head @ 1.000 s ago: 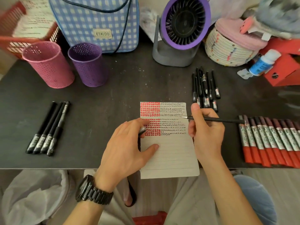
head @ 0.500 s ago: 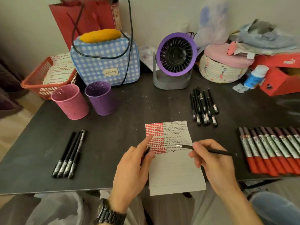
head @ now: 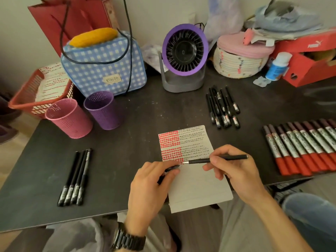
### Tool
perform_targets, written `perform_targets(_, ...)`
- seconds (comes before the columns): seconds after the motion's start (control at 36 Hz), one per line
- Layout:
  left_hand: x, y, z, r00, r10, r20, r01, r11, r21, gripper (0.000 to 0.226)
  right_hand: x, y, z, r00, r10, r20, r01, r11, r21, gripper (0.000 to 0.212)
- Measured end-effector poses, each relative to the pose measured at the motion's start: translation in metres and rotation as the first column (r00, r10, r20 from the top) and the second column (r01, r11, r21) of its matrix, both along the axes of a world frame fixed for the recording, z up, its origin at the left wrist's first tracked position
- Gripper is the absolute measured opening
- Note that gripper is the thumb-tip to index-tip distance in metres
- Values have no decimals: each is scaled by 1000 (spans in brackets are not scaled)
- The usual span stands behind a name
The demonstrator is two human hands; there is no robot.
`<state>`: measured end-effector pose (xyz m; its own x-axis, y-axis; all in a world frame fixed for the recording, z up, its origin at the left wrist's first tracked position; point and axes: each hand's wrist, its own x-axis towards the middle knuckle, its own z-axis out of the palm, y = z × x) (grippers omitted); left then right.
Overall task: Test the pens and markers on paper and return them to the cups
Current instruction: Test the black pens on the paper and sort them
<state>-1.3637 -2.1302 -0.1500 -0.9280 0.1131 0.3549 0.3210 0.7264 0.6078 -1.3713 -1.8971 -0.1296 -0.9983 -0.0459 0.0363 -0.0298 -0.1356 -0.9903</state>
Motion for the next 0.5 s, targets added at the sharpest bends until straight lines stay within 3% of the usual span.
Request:
perform_targets(0.33,0,-1,-3,1000,-2,-28,2,1000,9,24,-1,4,-3,1000,5,2,-5,999,-51,16)
perform_targets(0.5,1,-1,0,999,-24,-33,25,1000,11,20,0,-1,2,1000,24,7,-25,998,50,17)
